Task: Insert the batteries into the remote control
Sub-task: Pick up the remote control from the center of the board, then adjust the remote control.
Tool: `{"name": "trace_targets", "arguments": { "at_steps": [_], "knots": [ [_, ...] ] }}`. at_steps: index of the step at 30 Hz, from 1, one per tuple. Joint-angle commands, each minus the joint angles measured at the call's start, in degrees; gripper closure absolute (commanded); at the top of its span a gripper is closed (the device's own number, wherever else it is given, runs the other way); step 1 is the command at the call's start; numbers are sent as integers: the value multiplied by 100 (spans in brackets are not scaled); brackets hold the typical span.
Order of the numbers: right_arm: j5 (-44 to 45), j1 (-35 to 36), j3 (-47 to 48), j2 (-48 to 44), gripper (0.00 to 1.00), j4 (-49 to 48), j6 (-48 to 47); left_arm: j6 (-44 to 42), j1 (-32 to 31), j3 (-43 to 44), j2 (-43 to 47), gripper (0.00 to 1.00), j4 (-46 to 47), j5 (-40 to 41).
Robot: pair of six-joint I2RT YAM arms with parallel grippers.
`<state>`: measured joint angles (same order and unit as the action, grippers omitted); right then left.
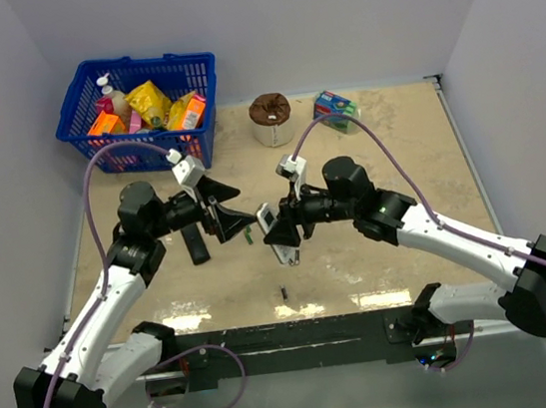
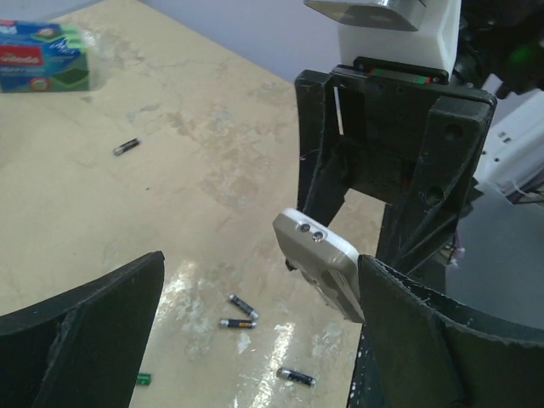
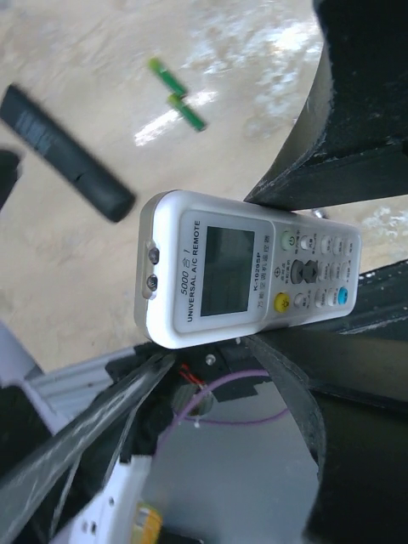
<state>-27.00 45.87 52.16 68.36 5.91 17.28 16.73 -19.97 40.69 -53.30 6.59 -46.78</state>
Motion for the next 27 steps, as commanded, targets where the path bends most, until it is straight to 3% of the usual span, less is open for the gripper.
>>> {"name": "trace_targets", "arguments": {
  "at_steps": [1,12,27],
  "knots": [
    [-1034,28,496,125,90,-574,-646,427,-16,431,-128,0,922,-1130],
    [-1474,19,752,336,89,-1136,-734,708,-51,379,-339,0,1503,-1544],
    [-1343,19,576,134,89,-1804,-515,2308,-51,-403,-295,11,3445,-1518]
  ]
}}
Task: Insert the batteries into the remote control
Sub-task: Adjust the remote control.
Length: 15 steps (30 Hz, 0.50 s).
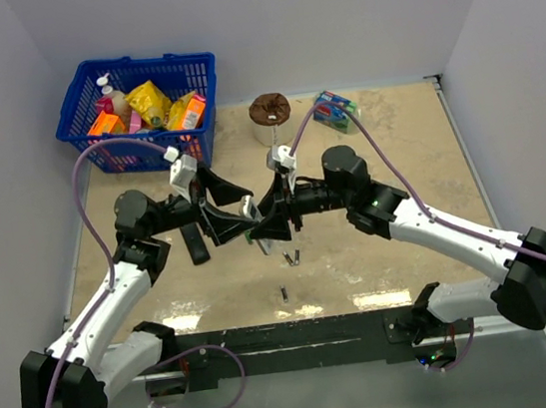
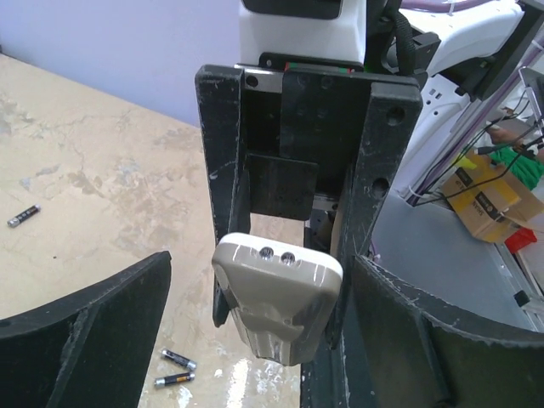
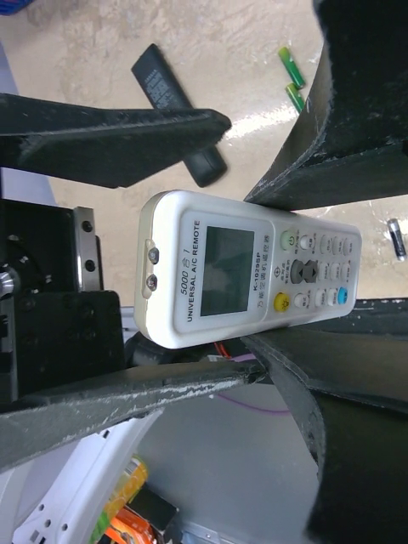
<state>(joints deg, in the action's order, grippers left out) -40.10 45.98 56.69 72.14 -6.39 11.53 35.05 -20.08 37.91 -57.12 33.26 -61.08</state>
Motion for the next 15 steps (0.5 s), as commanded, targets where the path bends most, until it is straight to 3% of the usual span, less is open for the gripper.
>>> {"name": "trace_targets", "arguments": {
  "at_steps": [1,5,8,15],
  "knots": [
    [-51,-1,115,-235,90,-617,69,555,-40,-152,96,12,875,-71],
    [-226,-1,71,-183,90,-828,174,959,-40,-214,17,21,1419,-97],
    [-323,-1,62,-112,90,-933,227,1363,-40,-319,-71,33,1938,-115],
    [-263,-1,-17,-77,89,-1092,341,2129,-58,-469,-185,75,2862,78]
  ]
}}
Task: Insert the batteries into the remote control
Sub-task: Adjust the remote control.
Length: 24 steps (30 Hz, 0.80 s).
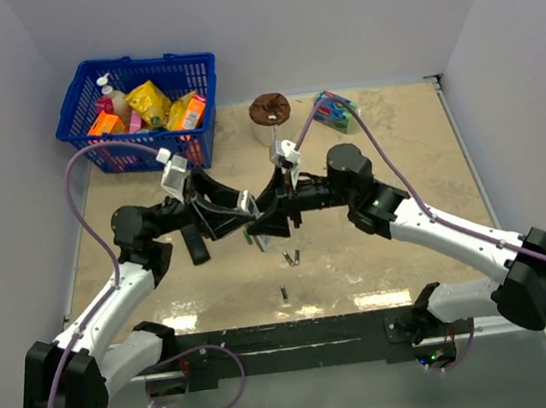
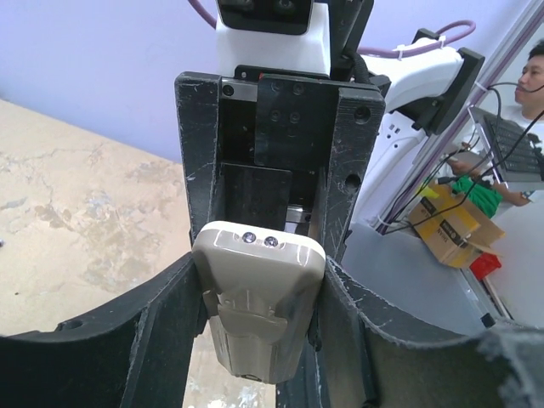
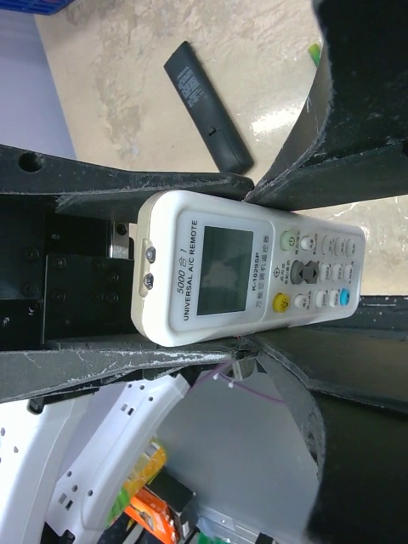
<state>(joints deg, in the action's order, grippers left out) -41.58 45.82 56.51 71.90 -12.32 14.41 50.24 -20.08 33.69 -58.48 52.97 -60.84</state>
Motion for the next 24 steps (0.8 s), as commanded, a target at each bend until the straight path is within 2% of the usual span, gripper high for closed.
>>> {"name": "trace_targets", "arguments": {
  "at_steps": [1,2,3,5,6,7,9,10,12,13,16,24],
  "knots": [
    [-78,14,0,-53,88,-465,53,627,-58,-30,-41,79,856,133],
    [-17,14,0,-62,85,-386,44,619,-58,-21,-41,83,794,186],
    [88,14,0,-71,75,-325,18,593,-58,14,-15,89,681,256],
    [465,14,26,-158,62,-36,-52,277,-67,198,29,95,-187,624],
    [641,14,44,-185,50,105,-157,76,-75,286,99,100,-617,809],
    [1008,14,70,-237,45,237,-210,-440,-84,557,135,100,-1752,1376],
    [1475,14,123,-369,35,641,-333,-970,-154,866,222,100,-2971,2168],
    [1765,14,141,-404,32,782,-360,-1329,-181,1189,223,100,-3986,2991],
    [2258,14,158,-483,30,1046,-369,-1464,-233,1481,144,100,-4810,3795],
    [2390,14,150,-510,30,1091,-360,-1456,-242,1735,100,100,-5536,4347],
    [2769,23,-17,-615,30,1047,-211,-1281,-286,2052,-102,100,-6226,4860],
    [2814,32,-378,-589,30,599,35,-928,-787,2546,-375,100,-6975,5802]
  ]
}}
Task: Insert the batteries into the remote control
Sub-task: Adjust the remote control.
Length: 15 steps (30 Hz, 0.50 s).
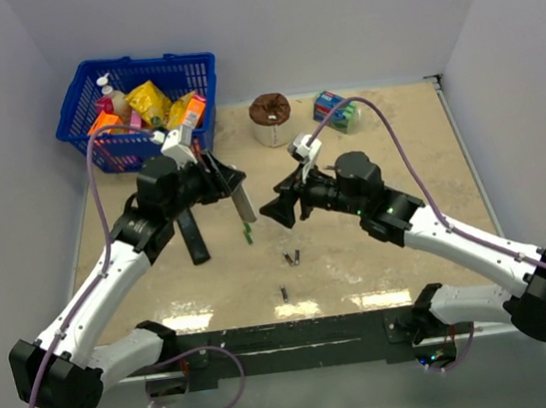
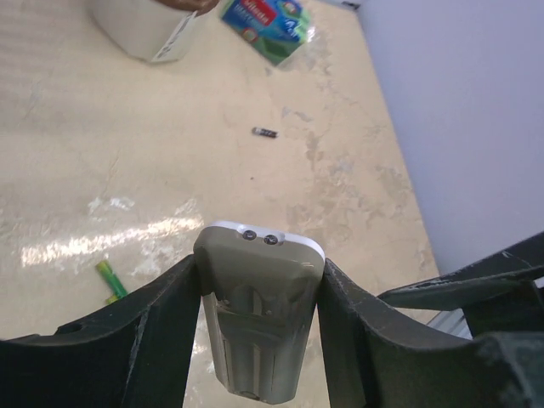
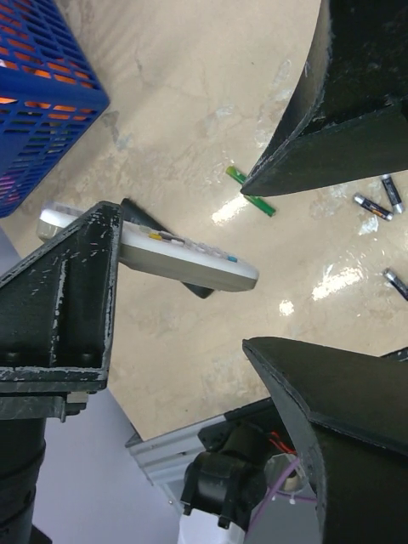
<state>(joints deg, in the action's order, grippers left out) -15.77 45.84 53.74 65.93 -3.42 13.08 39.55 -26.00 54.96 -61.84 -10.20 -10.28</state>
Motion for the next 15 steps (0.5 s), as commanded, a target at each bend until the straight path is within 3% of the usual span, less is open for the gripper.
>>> {"name": "trace_targets", "arguments": {
  "at_steps": [1,15],
  "knots": [
    [180,38,-109,86,30,-334,177,175,-221,471,-56,100,-763,825],
    [109,214,576,938,37,-458,880,18,-511,560,-126,100,-931,905]
  ]
}}
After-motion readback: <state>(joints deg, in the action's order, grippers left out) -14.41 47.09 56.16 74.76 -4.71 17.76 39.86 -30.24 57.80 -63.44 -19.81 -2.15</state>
